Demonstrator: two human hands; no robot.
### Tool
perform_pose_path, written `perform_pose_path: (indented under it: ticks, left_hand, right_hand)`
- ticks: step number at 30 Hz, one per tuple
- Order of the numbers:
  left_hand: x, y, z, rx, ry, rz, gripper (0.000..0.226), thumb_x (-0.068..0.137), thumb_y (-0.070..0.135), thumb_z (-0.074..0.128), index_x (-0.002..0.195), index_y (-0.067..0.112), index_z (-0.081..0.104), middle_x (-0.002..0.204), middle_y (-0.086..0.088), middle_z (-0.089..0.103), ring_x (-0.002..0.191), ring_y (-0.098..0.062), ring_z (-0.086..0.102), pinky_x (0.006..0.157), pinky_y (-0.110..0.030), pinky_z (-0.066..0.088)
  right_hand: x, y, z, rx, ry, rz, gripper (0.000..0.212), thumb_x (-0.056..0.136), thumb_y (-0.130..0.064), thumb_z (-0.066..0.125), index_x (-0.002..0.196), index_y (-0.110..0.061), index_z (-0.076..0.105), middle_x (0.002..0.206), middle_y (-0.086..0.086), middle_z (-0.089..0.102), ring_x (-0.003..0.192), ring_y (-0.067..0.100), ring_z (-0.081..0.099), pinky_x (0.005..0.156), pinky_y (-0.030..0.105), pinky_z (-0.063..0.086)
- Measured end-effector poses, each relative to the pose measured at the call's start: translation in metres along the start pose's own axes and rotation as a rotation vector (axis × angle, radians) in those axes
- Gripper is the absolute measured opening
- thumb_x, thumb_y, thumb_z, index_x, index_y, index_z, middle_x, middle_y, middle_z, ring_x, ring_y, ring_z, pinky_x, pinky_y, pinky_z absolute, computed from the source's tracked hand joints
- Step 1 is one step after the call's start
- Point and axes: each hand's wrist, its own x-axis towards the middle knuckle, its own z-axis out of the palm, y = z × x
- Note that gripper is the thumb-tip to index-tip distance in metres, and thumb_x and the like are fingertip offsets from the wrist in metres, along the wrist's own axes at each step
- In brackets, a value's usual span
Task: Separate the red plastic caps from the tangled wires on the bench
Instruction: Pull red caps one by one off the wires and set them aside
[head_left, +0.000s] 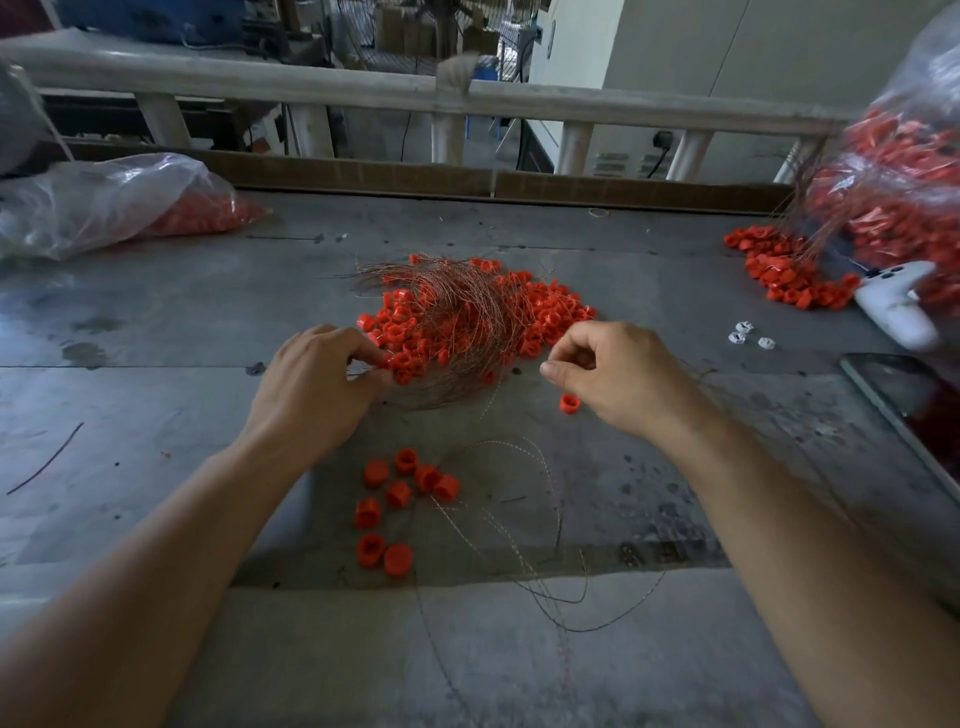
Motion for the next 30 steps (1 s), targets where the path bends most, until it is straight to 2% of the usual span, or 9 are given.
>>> perform_pose_path:
  ticks: [2,6,9,13,17,20,23,26,30]
  left_hand:
    - [-0.003,0.001,-0.001,-0.013,-0.010,0.020,0.016,0.079,0.022,0.070,0.093,0.015,0.069,0.099,-0.004,0.066,0.094,-0.022,0.057,0.075,-0.027,0.034]
    - [-0.007,0.000,-0.001,-0.025,-0.015,0.037,0.017,0.080,0.023,0.069,0.095,0.016,0.069,0.097,-0.002,0.067,0.089,-0.017,0.056,0.074,-0.026,0.033]
    - [-0.007,0.000,-0.002,-0.024,-0.016,0.038,0.018,0.080,0.024,0.069,0.096,0.016,0.068,0.098,-0.001,0.067,0.088,-0.014,0.053,0.074,-0.025,0.034]
    - [-0.007,-0.001,-0.002,-0.026,-0.023,0.031,0.017,0.080,0.025,0.069,0.096,0.017,0.068,0.100,-0.001,0.066,0.088,-0.013,0.053,0.075,-0.026,0.035]
    - [-0.008,0.001,-0.002,-0.012,-0.029,0.044,0.017,0.081,0.025,0.069,0.096,0.017,0.068,0.101,0.000,0.066,0.090,-0.013,0.054,0.076,-0.025,0.035]
    - [-0.009,0.001,-0.007,-0.035,-0.020,0.023,0.011,0.080,0.023,0.070,0.090,0.019,0.068,0.093,0.002,0.065,0.087,-0.013,0.054,0.074,-0.025,0.035]
    - [-0.010,0.003,-0.014,-0.095,0.016,-0.050,0.004,0.078,0.020,0.070,0.080,0.023,0.067,0.079,0.010,0.063,0.075,-0.006,0.054,0.064,-0.020,0.036]
    - [-0.012,0.008,-0.019,-0.184,0.066,-0.121,0.016,0.076,0.015,0.070,0.067,0.027,0.064,0.068,0.016,0.060,0.065,0.000,0.055,0.054,-0.014,0.035]
    - [-0.013,0.013,-0.021,-0.393,0.069,-0.171,0.026,0.073,0.005,0.068,0.065,0.029,0.063,0.066,0.007,0.067,0.067,-0.015,0.066,0.061,-0.028,0.052]
  right_hand:
    - [0.002,-0.002,0.006,0.038,0.010,-0.018,0.005,0.086,-0.023,0.061,0.089,-0.020,0.064,0.072,-0.013,0.058,0.058,-0.002,0.053,0.060,0.012,0.041]
    - [0.009,-0.003,0.017,0.093,-0.034,-0.038,0.034,0.090,-0.017,0.056,0.123,-0.022,0.055,0.099,-0.006,0.053,0.076,0.005,0.052,0.075,0.025,0.046]
    - [0.016,-0.003,0.024,0.091,-0.063,-0.043,0.043,0.091,-0.017,0.053,0.132,-0.025,0.047,0.122,0.000,0.047,0.096,0.008,0.047,0.084,0.020,0.036]
    - [0.022,-0.002,0.031,0.141,-0.117,-0.026,0.043,0.091,-0.016,0.053,0.134,-0.021,0.045,0.136,-0.004,0.040,0.094,0.007,0.048,0.083,0.015,0.033]
    - [0.023,-0.002,0.033,0.217,-0.062,-0.031,0.041,0.090,-0.012,0.054,0.131,-0.014,0.048,0.131,-0.004,0.045,0.088,0.006,0.050,0.072,0.005,0.036]
    - [0.023,-0.003,0.029,0.346,0.051,-0.063,0.036,0.088,-0.010,0.057,0.124,-0.011,0.054,0.110,-0.005,0.055,0.080,-0.001,0.050,0.072,0.000,0.036]
    - [0.019,-0.006,0.018,0.707,0.173,-0.042,0.025,0.086,-0.004,0.059,0.109,-0.010,0.063,0.090,-0.009,0.062,0.076,-0.007,0.057,0.071,0.007,0.043]
    - [0.016,-0.007,0.005,1.070,0.275,-0.033,0.021,0.082,0.005,0.058,0.091,-0.014,0.064,0.085,-0.005,0.066,0.083,0.006,0.062,0.076,0.021,0.050]
    - [0.015,-0.007,-0.012,1.325,0.465,-0.024,0.026,0.080,0.016,0.051,0.083,-0.009,0.059,0.074,-0.001,0.062,0.074,0.011,0.063,0.074,0.030,0.055]
